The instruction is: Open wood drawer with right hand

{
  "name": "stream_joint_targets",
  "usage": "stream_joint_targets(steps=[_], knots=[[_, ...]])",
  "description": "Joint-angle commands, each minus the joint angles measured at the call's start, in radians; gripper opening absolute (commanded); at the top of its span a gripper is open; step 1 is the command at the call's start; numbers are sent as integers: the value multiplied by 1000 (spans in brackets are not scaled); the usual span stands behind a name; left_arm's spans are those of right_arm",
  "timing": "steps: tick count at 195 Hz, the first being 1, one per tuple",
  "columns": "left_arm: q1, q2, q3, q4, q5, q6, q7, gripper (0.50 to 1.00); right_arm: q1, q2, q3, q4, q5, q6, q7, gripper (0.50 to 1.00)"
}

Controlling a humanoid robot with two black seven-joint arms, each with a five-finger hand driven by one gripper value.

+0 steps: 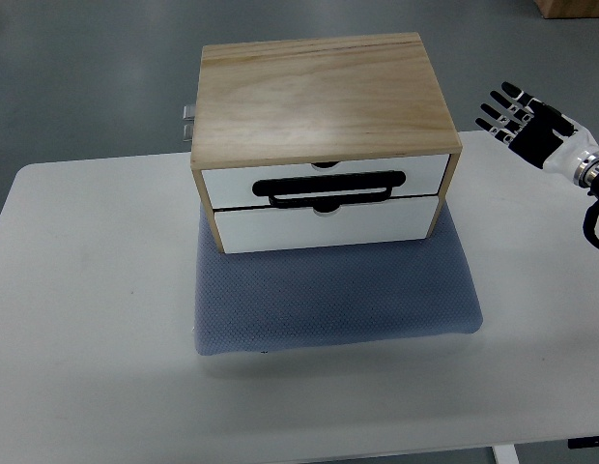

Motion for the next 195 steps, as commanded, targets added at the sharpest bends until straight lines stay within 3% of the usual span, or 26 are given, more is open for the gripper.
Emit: stream_joint_targets(steps=[1,72,106,137,178,195], knots=[[-2,0,0,-1,0,1,0,1000,0,-1,0,0,0,-34,0,954],[-2,0,0,-1,0,1,0,1000,11,-8,-12,2,-79,-18,-5,954],[-2,0,-1,-1,0,1,0,1000,49,-14,-20,5,-133,-119,-3,952],[-2,0,-1,-1,0,1,0,1000,66,-29,-11,3,-165,-138,6,952],[-2,0,-1,-1,1,1,0,1000,65,-57,-14,18,-170,-126,6,950],[-2,0,-1,-1,1,1,0,1000,62,-112,-28,31,-233,-67,6,950]])
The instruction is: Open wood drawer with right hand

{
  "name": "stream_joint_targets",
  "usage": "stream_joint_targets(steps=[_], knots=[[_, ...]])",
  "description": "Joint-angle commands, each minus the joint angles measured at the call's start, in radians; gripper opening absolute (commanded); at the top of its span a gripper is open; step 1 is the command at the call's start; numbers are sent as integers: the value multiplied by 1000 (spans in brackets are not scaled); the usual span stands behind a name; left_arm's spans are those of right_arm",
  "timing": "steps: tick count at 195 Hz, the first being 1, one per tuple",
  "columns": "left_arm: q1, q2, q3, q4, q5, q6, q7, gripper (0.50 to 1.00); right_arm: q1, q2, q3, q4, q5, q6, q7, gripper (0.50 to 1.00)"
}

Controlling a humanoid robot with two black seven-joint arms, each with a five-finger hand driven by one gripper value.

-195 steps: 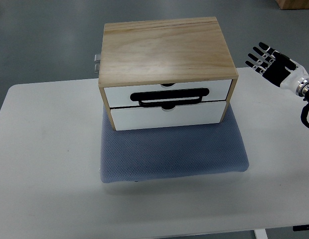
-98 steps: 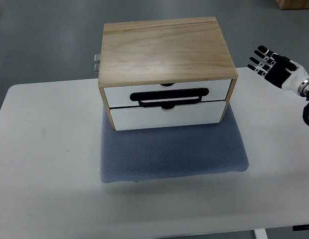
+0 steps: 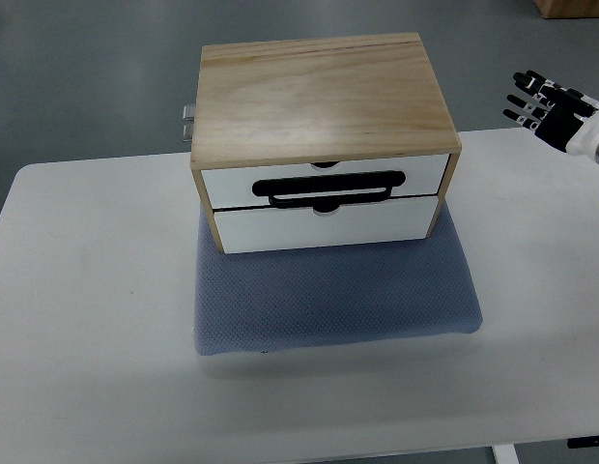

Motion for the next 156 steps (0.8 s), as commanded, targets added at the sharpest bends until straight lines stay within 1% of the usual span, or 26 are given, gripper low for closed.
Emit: stream_joint_targets(steps=[1,9,16,22,23,27,28,35,36,38,44,47,49,60,62,69,80,93,101,110,125,134,144,145,156], knots=[[0,0,0,0,1,0,0,1000,-3,-66,-19,12,-70,62,1,950],[0,0,0,0,0,0,0,1000,-2,-101,-42,14,-99,83,4,950],[0,0,0,0,0,0,0,1000,1,-126,-69,19,-118,95,19,948],[0,0,0,0,0,0,0,1000,3,-141,-93,28,-121,97,45,948],[0,0,0,0,0,0,0,1000,3,-145,-101,31,-121,97,57,948],[0,0,0,0,0,0,0,1000,4,-150,-110,34,-121,97,68,950],[0,0,0,0,1,0,0,1000,6,-155,-116,37,-121,95,82,950],[0,0,0,0,0,0,0,1000,15,-162,-142,48,-131,98,119,950],[0,0,0,0,0,0,0,1000,21,-167,-151,52,-133,100,132,950],[0,0,0,0,0,0,0,1000,21,-167,-151,52,-133,100,132,950],[0,0,0,0,1,0,0,1000,35,-187,-184,69,-135,106,165,950],[0,0,0,0,1,0,0,1000,44,-205,-210,88,-135,109,183,950],[0,0,0,0,1,0,0,1000,44,-205,-210,88,-135,109,183,950],[0,0,0,0,1,0,0,1000,69,-283,-294,163,-138,111,238,950],[0,0,0,0,1,0,0,1000,69,-284,-294,163,-138,111,238,950],[0,0,0,0,1,0,0,1000,96,-323,-349,215,-150,114,272,950],[0,0,0,0,0,0,0,1000,138,-359,-406,275,-202,109,303,950],[0,0,0,0,1,0,0,1000,194,-379,-452,341,-277,106,332,950],[0,0,0,0,0,0,0,1000,213,-391,-467,371,-303,106,347,950],[0,0,0,0,0,0,0,1000,233,-418,-486,430,-340,111,367,952],[0,0,0,0,0,0,0,1000,263,-448,-489,503,-392,112,376,952],[0,0,0,0,0,0,0,1000,297,-471,-486,571,-461,114,378,952],[0,0,0,0,0,0,0,1000,297,-471,-486,571,-461,114,378,952],[0,0,0,0,0,0,0,1000,335,-489,-484,638,-527,112,379,952],[0,0,0,0,0,0,0,1000,372,-498,-478,700,-576,114,381,952]])
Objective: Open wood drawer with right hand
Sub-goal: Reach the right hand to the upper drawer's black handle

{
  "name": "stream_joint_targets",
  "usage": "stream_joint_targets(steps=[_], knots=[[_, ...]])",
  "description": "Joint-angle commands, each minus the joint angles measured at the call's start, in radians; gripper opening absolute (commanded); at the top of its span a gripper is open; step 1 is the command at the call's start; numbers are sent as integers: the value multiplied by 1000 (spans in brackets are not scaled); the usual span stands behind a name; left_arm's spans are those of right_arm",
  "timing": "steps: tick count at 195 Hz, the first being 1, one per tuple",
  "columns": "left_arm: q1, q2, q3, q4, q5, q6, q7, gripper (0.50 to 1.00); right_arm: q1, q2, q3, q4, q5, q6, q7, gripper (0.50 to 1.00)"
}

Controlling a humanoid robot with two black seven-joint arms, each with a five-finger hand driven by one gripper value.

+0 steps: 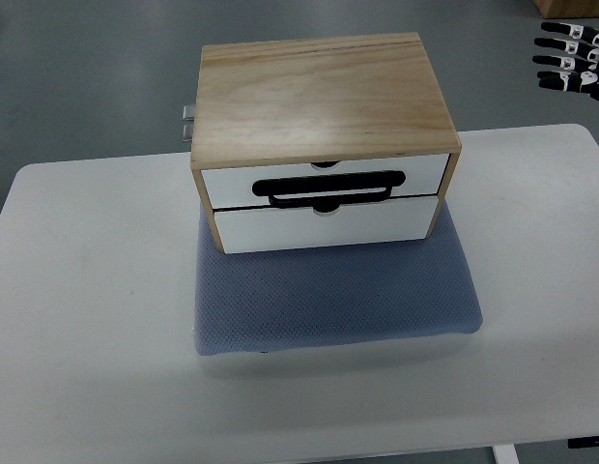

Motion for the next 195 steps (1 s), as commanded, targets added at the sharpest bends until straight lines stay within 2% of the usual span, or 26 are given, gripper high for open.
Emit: stream_joint_targets(steps=[1,42,75,117,148,195], knots=[[0,0,0,0,-1,0,0,1000,74,-29,8,129,-114,1,4,952],[0,0,0,0,-1,0,0,1000,181,-56,23,320,-355,35,3,952],[0,0,0,0,-1,0,0,1000,184,9,60,409,-472,84,-3,952],[0,0,0,0,1,0,0,1000,167,175,52,413,-564,84,-8,952],[0,0,0,0,-1,0,0,1000,152,190,49,396,-590,69,-13,952],[0,0,0,0,-1,0,0,1000,109,204,62,309,-665,65,-11,952]])
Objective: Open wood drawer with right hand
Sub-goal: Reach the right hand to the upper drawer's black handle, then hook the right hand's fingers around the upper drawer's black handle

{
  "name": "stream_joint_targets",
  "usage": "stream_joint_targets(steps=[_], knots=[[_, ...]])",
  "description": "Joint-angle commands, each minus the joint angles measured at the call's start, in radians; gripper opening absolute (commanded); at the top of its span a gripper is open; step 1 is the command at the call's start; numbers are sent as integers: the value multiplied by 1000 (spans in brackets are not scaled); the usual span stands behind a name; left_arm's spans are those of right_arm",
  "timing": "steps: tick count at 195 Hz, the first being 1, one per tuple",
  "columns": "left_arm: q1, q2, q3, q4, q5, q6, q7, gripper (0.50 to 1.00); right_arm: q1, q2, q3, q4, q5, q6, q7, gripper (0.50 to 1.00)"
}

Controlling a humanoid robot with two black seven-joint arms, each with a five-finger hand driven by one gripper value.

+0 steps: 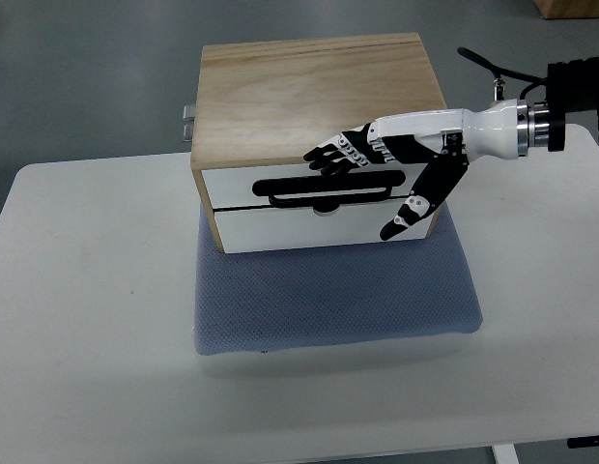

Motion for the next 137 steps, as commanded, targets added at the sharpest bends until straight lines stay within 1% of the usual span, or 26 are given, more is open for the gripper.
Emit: stream_joint_targets(steps=[1,27,49,137], knots=[[0,0,0,0,0,0,0,1000,-20,6,4,-31,-31,-2,1,952],[0,0,0,0,1,0,0,1000,-26,30,4,-46,-34,-2,1,952],[0,0,0,0,0,0,0,1000,-33,55,4,-85,-33,-2,1,952],[0,0,0,0,0,0,0,1000,-84,90,1,-160,-34,-2,1,952]])
